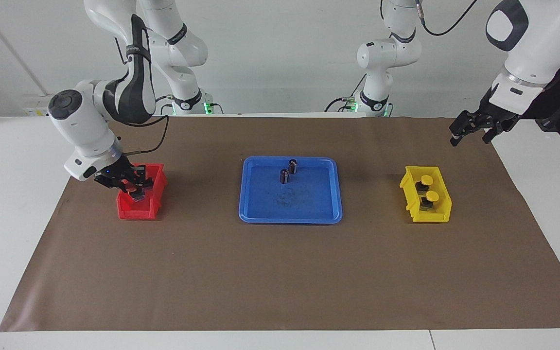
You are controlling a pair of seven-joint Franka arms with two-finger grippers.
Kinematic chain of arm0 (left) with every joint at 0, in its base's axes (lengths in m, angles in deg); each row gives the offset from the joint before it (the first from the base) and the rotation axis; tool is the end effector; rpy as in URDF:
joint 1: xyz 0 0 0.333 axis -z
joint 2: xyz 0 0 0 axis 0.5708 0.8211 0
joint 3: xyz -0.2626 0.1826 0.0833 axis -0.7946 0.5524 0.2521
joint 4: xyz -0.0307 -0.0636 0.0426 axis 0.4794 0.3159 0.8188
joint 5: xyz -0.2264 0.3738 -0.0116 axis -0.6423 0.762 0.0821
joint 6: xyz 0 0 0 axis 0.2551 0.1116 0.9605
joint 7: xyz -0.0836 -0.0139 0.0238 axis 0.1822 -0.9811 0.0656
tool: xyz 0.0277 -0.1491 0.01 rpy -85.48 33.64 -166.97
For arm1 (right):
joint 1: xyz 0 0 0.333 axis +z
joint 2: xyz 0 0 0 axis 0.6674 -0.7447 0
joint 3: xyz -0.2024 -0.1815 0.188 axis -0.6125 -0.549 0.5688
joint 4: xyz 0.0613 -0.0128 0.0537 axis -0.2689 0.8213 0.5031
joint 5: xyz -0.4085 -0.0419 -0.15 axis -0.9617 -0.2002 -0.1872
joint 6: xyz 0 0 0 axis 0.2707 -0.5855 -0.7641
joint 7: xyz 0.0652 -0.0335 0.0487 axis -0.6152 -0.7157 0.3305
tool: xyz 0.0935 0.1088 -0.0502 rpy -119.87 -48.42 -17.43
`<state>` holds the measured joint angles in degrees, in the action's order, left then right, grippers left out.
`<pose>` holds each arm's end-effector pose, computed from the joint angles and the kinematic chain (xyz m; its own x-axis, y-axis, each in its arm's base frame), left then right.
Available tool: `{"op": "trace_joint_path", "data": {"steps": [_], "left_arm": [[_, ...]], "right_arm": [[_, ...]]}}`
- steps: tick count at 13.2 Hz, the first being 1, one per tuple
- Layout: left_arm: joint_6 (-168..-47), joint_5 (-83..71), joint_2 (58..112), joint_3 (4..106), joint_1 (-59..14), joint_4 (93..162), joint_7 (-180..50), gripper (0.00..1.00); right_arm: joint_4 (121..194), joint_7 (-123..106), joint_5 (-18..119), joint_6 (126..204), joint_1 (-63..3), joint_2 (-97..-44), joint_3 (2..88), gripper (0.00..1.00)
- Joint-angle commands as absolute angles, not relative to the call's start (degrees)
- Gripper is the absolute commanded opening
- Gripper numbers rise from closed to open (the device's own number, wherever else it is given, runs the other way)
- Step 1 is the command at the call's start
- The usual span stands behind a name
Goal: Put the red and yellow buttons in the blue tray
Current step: 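Carry the red button into the blue tray while the left gripper reaches yellow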
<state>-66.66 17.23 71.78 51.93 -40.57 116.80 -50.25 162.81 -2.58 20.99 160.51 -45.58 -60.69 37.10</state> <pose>0.5901 -0.0072 0.5613 0.9992 0.0167 0.0354 0.0157 -0.9994 0.0296 0.6197 -0.0455 0.3970 0.9865 0.1615 -0.0260 0.1611 -0.9868 -0.0173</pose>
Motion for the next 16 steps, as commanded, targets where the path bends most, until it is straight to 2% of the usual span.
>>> {"op": "trace_joint_path", "data": {"steps": [1, 3, 5, 8, 12, 16], "left_arm": [[-72.0, 17.1, 68.9, 51.7, -41.0, 123.7, -50.3, 1.0], [-78.7, 17.1, 69.7, 51.6, -40.6, 128.6, -50.3, 0.99], [-85.4, 17.1, 72.7, 51.5, -40.6, 131.6, -50.4, 0.91], [-90.3, 17.1, 77.9, 51.6, -39.6, 131.6, -50.4, 0.74], [-93.2, 17.1, 80.9, 51.6, -39.6, 132.1, -50.3, 0.71], [-93.9, 17.1, 81.6, 51.6, -39.7, 133.3, -50.5, 0.72]], "right_arm": [[147.2, -11.1, 20.2, 151.3, -38.8, -67.4, 37.5, 0.18], [143.0, -23.5, 18.4, 151.4, -29.4, -69.6, 37.5, 0.17], [143.1, -38.0, 18.5, 155.4, -21.2, -71.5, 37.6, 0.16], [142.2, -50.7, 18.0, 160.1, -12.3, -76.5, 37.5, 0.16], [143.0, -56.3, 16.7, 167.1, -7.1, -80.6, 37.5, 0.16], [147.7, -58.0, 16.6, 172.1, -5.2, -81.4, 37.5, 0.17]]}}
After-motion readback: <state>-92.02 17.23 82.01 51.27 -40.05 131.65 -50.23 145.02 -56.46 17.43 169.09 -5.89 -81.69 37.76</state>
